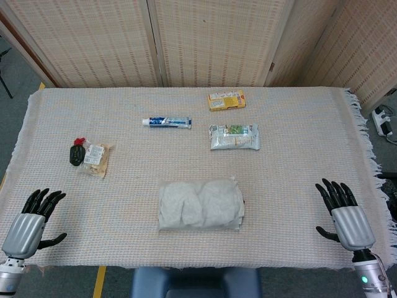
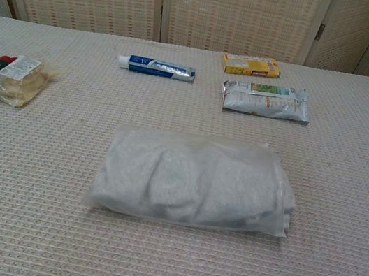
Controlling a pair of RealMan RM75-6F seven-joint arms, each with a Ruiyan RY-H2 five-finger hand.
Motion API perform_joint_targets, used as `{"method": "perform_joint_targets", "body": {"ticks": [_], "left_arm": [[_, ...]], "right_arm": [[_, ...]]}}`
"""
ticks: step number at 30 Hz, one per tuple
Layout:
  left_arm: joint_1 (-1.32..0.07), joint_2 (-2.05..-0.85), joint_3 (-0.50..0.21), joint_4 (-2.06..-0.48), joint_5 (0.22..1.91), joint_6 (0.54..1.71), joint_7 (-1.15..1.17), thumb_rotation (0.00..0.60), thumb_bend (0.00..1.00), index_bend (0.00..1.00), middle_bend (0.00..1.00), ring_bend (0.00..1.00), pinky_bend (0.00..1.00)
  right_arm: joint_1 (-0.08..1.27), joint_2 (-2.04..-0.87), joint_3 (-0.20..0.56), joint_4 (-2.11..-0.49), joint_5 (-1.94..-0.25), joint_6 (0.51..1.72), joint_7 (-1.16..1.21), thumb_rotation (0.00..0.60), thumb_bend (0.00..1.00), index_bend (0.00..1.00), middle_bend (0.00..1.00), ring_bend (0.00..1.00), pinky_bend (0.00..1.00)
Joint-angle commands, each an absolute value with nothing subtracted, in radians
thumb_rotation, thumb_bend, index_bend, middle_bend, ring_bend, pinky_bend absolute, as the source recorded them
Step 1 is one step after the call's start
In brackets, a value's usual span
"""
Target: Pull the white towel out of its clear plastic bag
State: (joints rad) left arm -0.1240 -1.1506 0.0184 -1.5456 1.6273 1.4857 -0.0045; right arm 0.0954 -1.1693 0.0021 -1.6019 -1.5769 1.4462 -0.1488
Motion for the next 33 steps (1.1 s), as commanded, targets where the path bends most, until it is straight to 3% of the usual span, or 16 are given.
{"method": "perform_joint_targets", "body": {"ticks": [1,8,13,16,19,23,26,28,33], "left_arm": [[-0.123,-1.149,0.020,-1.547,1.628,1.488,-0.005,0.600,0.14,0.16,0.17,0.05,0.07],[-0.124,-1.144,0.031,-1.550,1.655,1.496,-0.032,0.600,0.14,0.16,0.18,0.05,0.09],[-0.135,-1.148,0.063,-1.551,1.713,1.484,-0.067,0.600,0.14,0.19,0.24,0.10,0.24],[-0.150,-1.179,0.081,-1.532,1.762,1.478,-0.085,0.600,0.14,0.22,0.34,0.21,0.39],[-0.157,-1.249,0.097,-1.477,1.830,1.506,-0.105,0.600,0.14,0.28,0.51,0.39,0.58],[-0.178,-1.352,0.121,-1.396,1.914,1.528,-0.148,0.600,0.14,0.33,0.78,0.70,0.75],[-0.206,-1.425,0.119,-1.349,1.949,1.530,-0.174,0.600,0.14,0.39,0.94,0.84,0.85],[-0.224,-1.466,0.118,-1.318,1.966,1.522,-0.180,0.600,0.14,0.43,0.99,0.91,0.91],[-0.272,-1.573,0.111,-1.242,1.982,1.485,-0.177,0.600,0.16,0.50,1.00,1.00,1.00]], "right_arm": [[0.096,-1.170,0.002,-1.602,-1.578,1.444,-0.149,0.600,0.06,0.00,0.00,0.00,0.00],[0.099,-1.174,-0.001,-1.602,-1.583,1.440,-0.158,0.600,0.06,0.00,0.00,0.00,0.00],[0.089,-1.164,-0.007,-1.603,-1.593,1.458,-0.155,0.600,0.06,0.00,0.00,0.00,0.00],[0.079,-1.151,-0.008,-1.610,-1.601,1.480,-0.141,0.600,0.06,0.00,0.00,0.00,0.00],[0.071,-1.141,-0.007,-1.615,-1.609,1.501,-0.117,0.600,0.06,0.00,0.00,0.00,0.00],[0.073,-1.123,-0.014,-1.622,-1.615,1.491,-0.076,0.600,0.06,0.00,0.00,0.00,0.00],[0.078,-1.122,-0.013,-1.621,-1.607,1.476,-0.080,0.600,0.06,0.00,0.00,0.00,0.00],[0.081,-1.122,-0.012,-1.623,-1.603,1.468,-0.079,0.600,0.06,0.00,0.00,0.00,0.00],[0.085,-1.127,-0.009,-1.623,-1.592,1.453,-0.091,0.600,0.06,0.00,0.00,0.00,0.00]]}}
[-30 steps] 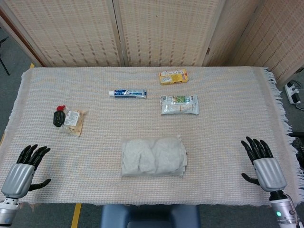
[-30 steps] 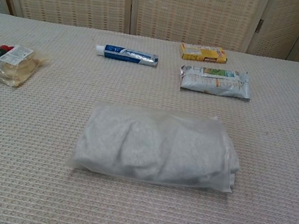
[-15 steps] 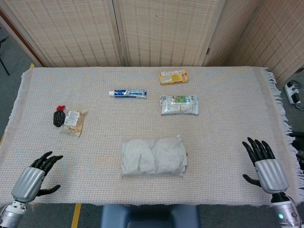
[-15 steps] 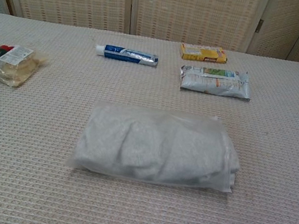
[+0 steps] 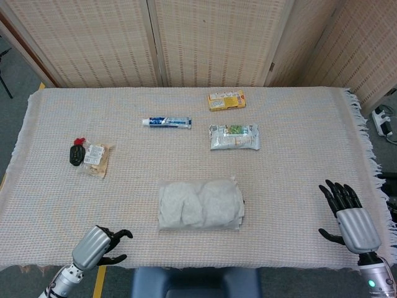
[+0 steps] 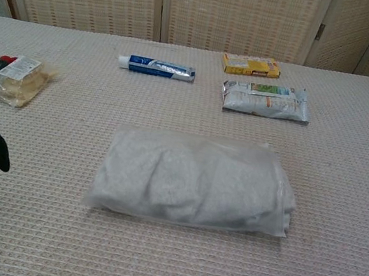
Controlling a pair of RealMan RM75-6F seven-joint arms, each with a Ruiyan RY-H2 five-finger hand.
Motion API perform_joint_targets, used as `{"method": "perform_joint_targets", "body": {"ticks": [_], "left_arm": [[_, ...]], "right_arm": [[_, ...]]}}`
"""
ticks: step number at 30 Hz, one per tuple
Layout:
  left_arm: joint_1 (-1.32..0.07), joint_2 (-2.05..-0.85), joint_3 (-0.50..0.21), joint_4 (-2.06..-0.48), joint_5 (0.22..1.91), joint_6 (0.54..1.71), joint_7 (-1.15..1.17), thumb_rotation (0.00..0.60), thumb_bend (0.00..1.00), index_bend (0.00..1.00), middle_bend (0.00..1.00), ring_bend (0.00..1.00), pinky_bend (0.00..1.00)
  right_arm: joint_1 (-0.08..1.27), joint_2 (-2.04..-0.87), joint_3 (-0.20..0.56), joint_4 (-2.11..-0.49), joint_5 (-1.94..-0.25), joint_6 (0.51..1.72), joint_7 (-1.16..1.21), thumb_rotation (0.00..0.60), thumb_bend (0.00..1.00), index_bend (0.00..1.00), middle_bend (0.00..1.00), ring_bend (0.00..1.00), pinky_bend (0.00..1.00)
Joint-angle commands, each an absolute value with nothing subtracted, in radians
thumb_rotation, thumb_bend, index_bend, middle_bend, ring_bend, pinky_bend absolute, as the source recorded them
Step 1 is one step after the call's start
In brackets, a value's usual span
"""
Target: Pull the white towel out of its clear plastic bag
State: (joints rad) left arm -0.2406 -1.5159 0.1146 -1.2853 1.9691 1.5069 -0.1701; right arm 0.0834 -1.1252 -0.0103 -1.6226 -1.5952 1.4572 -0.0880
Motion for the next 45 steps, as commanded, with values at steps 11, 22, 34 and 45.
{"method": "perform_joint_targets", "body": {"ticks": [11,22,34,45], "left_arm": [[-0.330,-1.741,0.066,-1.120,1.915,1.433,-0.150,0.600,0.30,0.53,1.00,1.00,1.00],[-0.348,-1.861,0.051,-0.984,1.893,1.481,-0.118,0.600,0.29,0.52,1.00,1.00,1.00],[-0.375,-1.968,0.056,-0.844,1.883,1.530,-0.116,0.600,0.25,0.51,1.00,1.00,1.00],[-0.398,-2.019,0.064,-0.740,1.863,1.547,-0.117,0.600,0.31,0.54,1.00,1.00,1.00]], "right_arm": [[0.085,-1.122,-0.005,-1.627,-1.580,1.448,-0.089,0.600,0.06,0.00,0.00,0.00,0.00],[0.092,-1.117,-0.003,-1.635,-1.562,1.423,-0.092,0.600,0.06,0.00,0.00,0.00,0.00],[0.093,-1.108,-0.003,-1.639,-1.555,1.416,-0.090,0.600,0.06,0.00,0.00,0.00,0.00],[0.093,-1.103,-0.003,-1.641,-1.554,1.414,-0.082,0.600,0.06,0.00,0.00,0.00,0.00]]}}
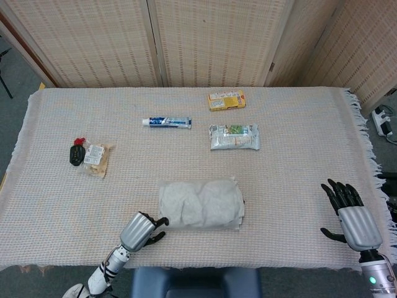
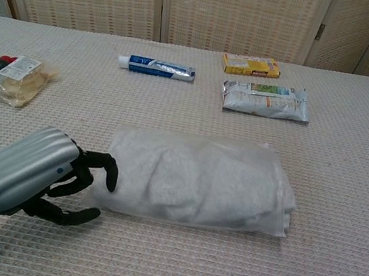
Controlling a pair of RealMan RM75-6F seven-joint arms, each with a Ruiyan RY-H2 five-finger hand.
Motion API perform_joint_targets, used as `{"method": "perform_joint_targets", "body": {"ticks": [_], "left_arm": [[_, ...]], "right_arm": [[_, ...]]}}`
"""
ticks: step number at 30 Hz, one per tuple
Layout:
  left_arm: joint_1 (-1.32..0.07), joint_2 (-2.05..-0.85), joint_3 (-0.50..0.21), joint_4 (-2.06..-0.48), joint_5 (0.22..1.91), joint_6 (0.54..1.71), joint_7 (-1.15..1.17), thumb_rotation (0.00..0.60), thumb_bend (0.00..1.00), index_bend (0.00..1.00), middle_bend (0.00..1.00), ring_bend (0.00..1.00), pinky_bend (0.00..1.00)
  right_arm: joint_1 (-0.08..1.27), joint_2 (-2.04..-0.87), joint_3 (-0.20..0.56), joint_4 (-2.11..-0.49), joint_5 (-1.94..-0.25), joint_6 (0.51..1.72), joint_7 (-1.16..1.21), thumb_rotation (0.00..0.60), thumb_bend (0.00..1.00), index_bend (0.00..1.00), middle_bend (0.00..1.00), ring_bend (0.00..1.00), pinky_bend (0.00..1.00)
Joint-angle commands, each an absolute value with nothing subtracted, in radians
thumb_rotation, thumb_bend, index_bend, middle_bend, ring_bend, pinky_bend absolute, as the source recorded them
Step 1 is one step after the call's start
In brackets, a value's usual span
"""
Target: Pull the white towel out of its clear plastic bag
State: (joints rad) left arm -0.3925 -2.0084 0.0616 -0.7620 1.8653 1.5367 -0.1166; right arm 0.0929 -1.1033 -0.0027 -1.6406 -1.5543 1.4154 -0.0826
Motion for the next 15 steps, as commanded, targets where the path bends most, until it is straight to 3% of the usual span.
{"method": "perform_joint_targets", "body": {"ticks": [1,15], "left_arm": [[-0.400,-2.024,0.065,-0.730,1.862,1.551,-0.120,0.600,0.32,0.54,1.00,1.00,1.00],[-0.423,-2.084,0.080,-0.603,1.837,1.563,-0.183,0.600,0.46,0.66,1.00,1.00,1.00]], "right_arm": [[0.093,-1.103,-0.004,-1.641,-1.554,1.413,-0.082,0.600,0.06,0.00,0.00,0.00,0.00],[0.097,-1.097,-0.012,-1.644,-1.562,1.401,-0.075,0.600,0.06,0.00,0.00,0.00,0.00]]}}
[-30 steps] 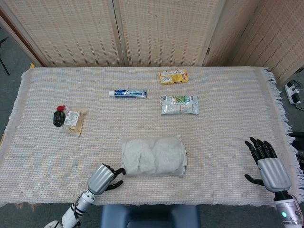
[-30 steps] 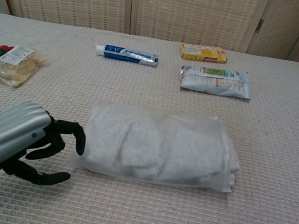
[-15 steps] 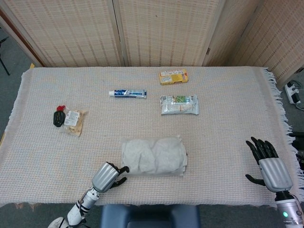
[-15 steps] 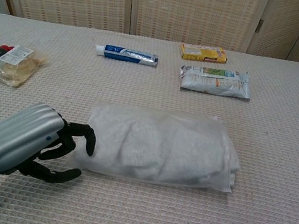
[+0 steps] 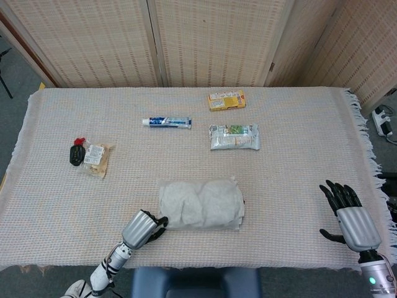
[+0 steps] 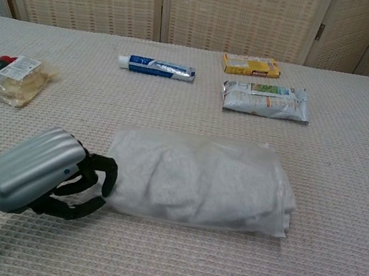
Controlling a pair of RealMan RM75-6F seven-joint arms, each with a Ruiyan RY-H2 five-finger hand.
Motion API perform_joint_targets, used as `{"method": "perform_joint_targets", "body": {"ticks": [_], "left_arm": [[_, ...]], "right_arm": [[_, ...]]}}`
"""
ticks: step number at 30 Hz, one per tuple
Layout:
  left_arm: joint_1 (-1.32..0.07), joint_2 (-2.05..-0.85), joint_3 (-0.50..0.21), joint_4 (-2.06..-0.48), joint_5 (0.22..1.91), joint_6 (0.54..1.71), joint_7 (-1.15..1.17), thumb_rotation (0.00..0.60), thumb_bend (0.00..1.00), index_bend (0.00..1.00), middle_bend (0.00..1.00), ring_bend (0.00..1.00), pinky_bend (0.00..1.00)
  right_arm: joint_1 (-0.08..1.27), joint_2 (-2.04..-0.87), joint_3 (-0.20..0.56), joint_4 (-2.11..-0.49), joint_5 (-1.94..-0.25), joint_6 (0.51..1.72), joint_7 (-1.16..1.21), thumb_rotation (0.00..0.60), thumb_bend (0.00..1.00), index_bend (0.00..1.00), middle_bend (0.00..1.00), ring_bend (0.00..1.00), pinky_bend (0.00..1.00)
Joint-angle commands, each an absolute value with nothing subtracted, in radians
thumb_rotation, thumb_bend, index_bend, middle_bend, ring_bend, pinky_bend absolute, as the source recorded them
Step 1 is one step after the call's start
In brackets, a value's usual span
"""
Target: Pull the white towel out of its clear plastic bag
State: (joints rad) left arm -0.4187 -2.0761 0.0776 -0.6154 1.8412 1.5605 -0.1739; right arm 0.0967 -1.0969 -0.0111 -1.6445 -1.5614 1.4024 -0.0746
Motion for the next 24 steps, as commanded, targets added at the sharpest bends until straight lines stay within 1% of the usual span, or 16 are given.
{"method": "perform_joint_targets", "body": {"ticks": [1,6,9,10,11,13,17,21,24], "left_arm": [[-0.423,-2.086,0.082,-0.598,1.836,1.565,-0.187,0.600,0.46,0.66,1.00,1.00,1.00],[-0.424,-2.087,0.094,-0.588,1.837,1.590,-0.202,0.600,0.50,0.71,1.00,1.00,1.00],[-0.422,-2.083,0.103,-0.592,1.838,1.603,-0.211,0.600,0.50,0.72,1.00,1.00,1.00],[-0.421,-2.081,0.105,-0.594,1.838,1.605,-0.213,0.600,0.50,0.72,1.00,1.00,1.00],[-0.421,-2.080,0.107,-0.596,1.838,1.608,-0.214,0.600,0.50,0.72,1.00,1.00,1.00],[-0.421,-2.077,0.110,-0.601,1.837,1.609,-0.214,0.600,0.50,0.72,1.00,1.00,1.00],[-0.426,-2.071,0.114,-0.616,1.834,1.605,-0.209,0.600,0.49,0.72,1.00,1.00,1.00],[-0.432,-2.062,0.113,-0.637,1.829,1.602,-0.200,0.600,0.49,0.72,1.00,1.00,1.00],[-0.434,-2.054,0.112,-0.653,1.826,1.602,-0.194,0.600,0.49,0.72,1.00,1.00,1.00]], "right_arm": [[0.097,-1.098,-0.012,-1.644,-1.562,1.400,-0.076,0.600,0.06,0.00,0.00,0.00,0.00],[0.114,-1.118,-0.018,-1.626,-1.574,1.372,-0.082,0.600,0.09,0.00,0.00,0.00,0.00],[0.143,-1.157,-0.029,-1.590,-1.599,1.328,-0.059,0.600,0.13,0.00,0.00,0.00,0.00],[0.154,-1.173,-0.032,-1.574,-1.608,1.312,-0.047,0.600,0.16,0.02,0.00,0.00,0.00],[0.166,-1.190,-0.036,-1.555,-1.619,1.296,-0.033,0.600,0.17,0.04,0.00,0.00,0.00],[0.195,-1.234,-0.038,-1.509,-1.641,1.266,0.000,0.600,0.21,0.14,0.00,0.00,0.00],[0.234,-1.326,-0.027,-1.416,-1.688,1.273,0.072,0.600,0.28,0.30,0.00,0.00,0.00],[0.263,-1.417,-0.011,-1.321,-1.709,1.294,0.136,0.600,0.30,0.38,0.00,0.00,0.00],[0.288,-1.469,0.003,-1.271,-1.708,1.292,0.172,0.600,0.31,0.39,0.00,0.00,0.00]]}}
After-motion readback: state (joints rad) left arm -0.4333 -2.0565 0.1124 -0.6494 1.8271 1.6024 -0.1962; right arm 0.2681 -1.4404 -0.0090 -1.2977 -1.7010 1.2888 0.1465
